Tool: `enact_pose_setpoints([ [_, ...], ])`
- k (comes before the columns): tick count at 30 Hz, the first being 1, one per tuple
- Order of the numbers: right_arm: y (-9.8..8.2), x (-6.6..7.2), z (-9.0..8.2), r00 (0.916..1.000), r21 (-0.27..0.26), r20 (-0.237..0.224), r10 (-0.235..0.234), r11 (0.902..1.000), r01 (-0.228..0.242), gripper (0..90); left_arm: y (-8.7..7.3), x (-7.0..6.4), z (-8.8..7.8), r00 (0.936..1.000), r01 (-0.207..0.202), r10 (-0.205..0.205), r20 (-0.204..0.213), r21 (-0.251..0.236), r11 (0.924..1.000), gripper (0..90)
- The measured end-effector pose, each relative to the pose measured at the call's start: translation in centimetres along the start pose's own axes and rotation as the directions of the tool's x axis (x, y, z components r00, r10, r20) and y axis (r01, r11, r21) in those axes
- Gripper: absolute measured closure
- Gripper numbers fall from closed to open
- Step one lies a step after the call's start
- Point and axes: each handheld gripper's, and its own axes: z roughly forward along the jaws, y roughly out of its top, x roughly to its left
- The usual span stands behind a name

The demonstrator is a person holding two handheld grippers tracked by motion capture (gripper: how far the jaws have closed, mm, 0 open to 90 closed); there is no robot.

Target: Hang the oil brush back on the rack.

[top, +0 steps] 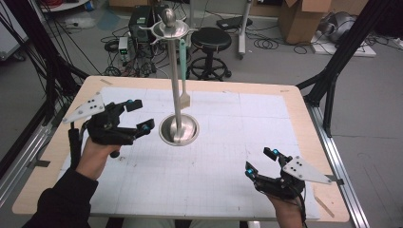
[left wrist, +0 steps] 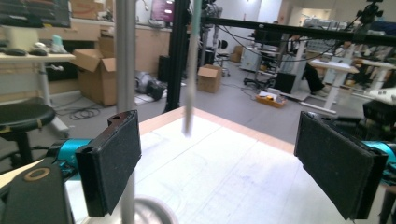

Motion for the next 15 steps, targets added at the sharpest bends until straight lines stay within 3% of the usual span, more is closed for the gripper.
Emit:
enact_pose_setpoints([
  [5,-0.5,-0.4,-0.1,0.9999,0.000,0.012,0.004,1.0000,-0.004,20.9,-2.6,0.0,-2.0,0.9999,0.005,-0.006,-0.009,-0.024,0.9997,15.2],
  [8,-0.9,-0.7,-0.1,0.9998,0.000,0.018,0.006,1.0000,-0.006,20.9,-4.3,0.0,-3.0,0.9996,-0.005,0.005,-0.029,-0.002,1.0000,15.2],
  [15,-1.4,-1.3,0.2,0.9991,0.013,0.034,0.026,0.9996,-0.026,20.9,-7.5,0.4,-4.4,0.9971,0.019,-0.018,-0.074,0.014,0.9997,15.6],
])
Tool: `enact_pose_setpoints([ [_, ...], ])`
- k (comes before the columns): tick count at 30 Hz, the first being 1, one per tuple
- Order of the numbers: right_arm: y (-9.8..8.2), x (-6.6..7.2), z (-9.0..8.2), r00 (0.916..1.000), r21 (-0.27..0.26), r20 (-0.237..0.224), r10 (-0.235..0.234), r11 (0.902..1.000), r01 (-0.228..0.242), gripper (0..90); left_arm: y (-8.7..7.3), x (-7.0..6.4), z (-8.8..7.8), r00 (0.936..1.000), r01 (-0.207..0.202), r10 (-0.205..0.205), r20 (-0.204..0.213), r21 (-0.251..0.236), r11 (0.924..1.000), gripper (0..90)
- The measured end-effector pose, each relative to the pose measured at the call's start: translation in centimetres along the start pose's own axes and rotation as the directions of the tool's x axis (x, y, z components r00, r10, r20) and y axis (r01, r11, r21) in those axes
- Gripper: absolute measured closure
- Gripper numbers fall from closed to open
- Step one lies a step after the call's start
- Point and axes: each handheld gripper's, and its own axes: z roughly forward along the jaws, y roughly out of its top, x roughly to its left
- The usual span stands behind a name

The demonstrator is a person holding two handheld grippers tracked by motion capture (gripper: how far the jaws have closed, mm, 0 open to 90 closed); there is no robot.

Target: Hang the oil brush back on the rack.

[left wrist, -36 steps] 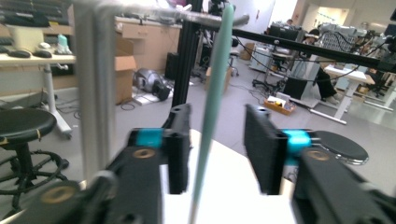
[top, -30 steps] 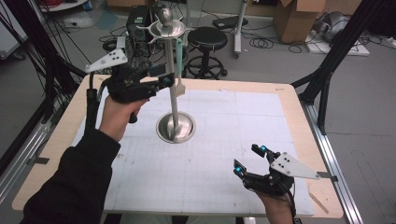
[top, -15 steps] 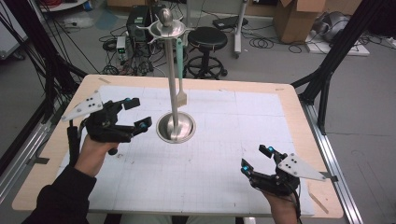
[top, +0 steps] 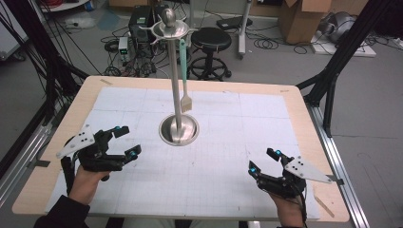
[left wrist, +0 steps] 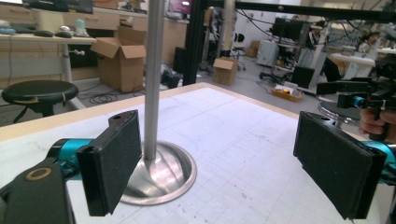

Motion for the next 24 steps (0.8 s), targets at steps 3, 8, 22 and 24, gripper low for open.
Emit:
enact_pose_setpoints([
  [3,-0.2,0.1,0.3,1.0000,0.009,-0.005,0.007,0.9999,-0.007,20.9,-1.1,0.2,-0.5,0.9996,0.019,-0.019,-0.022,-0.014,0.9997,15.7],
  [8,-0.3,0.3,0.5,1.0000,0.018,-0.005,0.005,0.9998,-0.005,20.9,-2.0,0.5,-1.1,0.9988,0.032,-0.032,-0.036,-0.013,0.9994,15.9],
  [22,-0.3,0.7,0.7,1.0000,0.025,-0.006,-0.007,0.9997,0.007,20.9,-2.2,0.5,-1.7,0.9984,0.040,-0.041,-0.040,-0.025,0.9989,15.9],
  [24,-0.3,0.8,0.8,1.0000,0.030,-0.006,-0.007,0.9995,0.007,20.9,-2.3,0.5,-1.7,0.9986,0.037,-0.038,-0.038,-0.019,0.9991,15.9],
])
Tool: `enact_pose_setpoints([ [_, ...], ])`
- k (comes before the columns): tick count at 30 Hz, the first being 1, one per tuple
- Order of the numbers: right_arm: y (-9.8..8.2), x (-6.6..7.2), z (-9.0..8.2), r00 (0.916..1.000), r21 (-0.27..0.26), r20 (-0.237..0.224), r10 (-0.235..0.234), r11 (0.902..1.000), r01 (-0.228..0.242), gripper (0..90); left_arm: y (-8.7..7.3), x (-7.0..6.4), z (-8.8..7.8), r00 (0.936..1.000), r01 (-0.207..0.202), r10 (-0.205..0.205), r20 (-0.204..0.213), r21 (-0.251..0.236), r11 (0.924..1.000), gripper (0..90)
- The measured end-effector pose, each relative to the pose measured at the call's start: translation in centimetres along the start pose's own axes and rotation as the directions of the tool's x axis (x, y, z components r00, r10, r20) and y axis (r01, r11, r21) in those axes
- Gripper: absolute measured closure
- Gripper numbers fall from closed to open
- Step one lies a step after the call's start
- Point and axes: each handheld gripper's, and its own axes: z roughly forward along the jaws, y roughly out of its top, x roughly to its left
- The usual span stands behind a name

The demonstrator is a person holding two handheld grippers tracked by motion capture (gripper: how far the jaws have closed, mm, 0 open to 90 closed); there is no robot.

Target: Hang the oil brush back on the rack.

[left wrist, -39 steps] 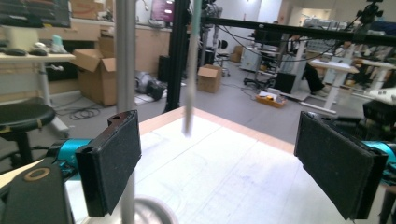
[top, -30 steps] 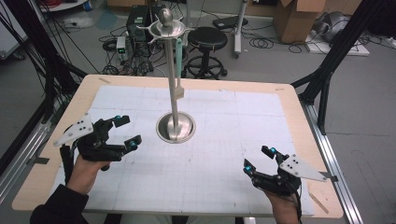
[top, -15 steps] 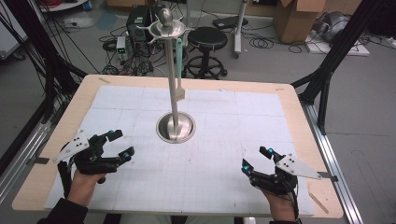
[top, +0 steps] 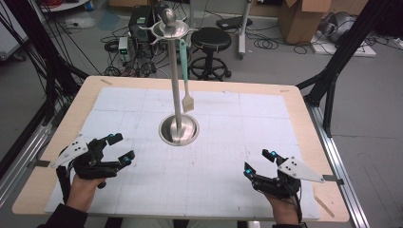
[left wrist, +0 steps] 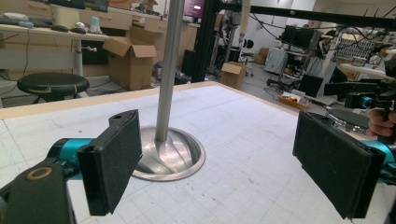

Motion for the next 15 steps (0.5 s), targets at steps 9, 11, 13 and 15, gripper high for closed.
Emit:
enact_pose_setpoints([
  [9,-0.01,0.02,-0.08,1.0000,0.000,0.003,-0.003,1.0000,0.003,20.9,-0.05,-0.03,0.09,1.0000,0.003,-0.003,0.001,0.000,1.0000,15.9],
  [11,-0.01,0.03,-0.08,1.0000,0.000,0.003,-0.003,1.0000,0.003,20.9,-0.07,-0.02,0.10,1.0000,0.003,-0.003,0.001,0.003,1.0000,15.9],
  [13,-0.01,0.02,-0.09,1.0000,0.000,0.004,-0.007,1.0000,0.007,20.9,-0.09,0.01,0.11,1.0000,0.004,-0.004,0.002,0.006,1.0000,15.9],
  [15,-0.02,0.03,-0.16,1.0000,0.002,0.005,-0.003,1.0000,0.003,20.9,-0.11,0.02,0.15,1.0000,0.006,-0.006,0.002,0.004,1.0000,15.9],
])
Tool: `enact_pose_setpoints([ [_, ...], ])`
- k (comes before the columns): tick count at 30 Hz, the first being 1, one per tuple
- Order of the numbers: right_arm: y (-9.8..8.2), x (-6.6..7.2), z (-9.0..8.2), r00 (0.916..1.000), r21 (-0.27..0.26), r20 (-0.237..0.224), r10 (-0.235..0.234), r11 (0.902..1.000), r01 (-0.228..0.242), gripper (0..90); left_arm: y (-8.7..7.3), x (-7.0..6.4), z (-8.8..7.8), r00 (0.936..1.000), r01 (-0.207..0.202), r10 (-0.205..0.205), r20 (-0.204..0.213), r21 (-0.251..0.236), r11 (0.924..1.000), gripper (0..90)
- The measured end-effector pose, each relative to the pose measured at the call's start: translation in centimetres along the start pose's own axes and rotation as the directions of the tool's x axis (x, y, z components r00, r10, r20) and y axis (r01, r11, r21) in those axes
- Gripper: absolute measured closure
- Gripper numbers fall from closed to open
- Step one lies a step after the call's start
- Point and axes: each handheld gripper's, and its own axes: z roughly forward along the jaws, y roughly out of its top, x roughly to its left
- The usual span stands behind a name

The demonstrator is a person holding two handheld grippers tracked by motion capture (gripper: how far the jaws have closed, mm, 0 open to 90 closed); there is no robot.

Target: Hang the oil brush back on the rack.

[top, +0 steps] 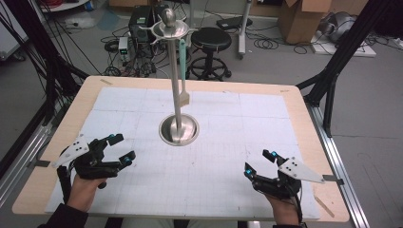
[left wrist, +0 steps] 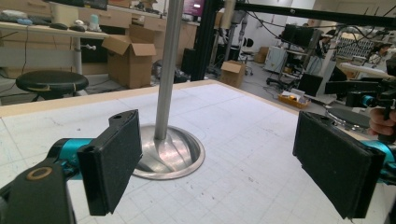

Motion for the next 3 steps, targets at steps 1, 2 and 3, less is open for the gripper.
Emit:
enact_pose_setpoints([
  [1,0.00,-0.01,-0.03,1.0000,0.000,0.001,0.000,1.0000,0.000,20.9,-0.01,0.01,0.01,1.0000,0.000,0.000,0.000,0.000,1.0000,15.9],
  [2,0.00,-0.03,-0.04,1.0000,-0.004,0.002,0.000,1.0000,0.000,20.9,-0.02,0.02,0.02,1.0000,0.001,-0.001,0.000,0.000,1.0000,15.9],
  [3,-0.01,-0.04,-0.06,1.0000,-0.004,0.001,0.001,1.0000,-0.001,20.9,-0.03,0.04,0.03,1.0000,0.002,-0.002,0.000,0.001,1.0000,15.9],
])
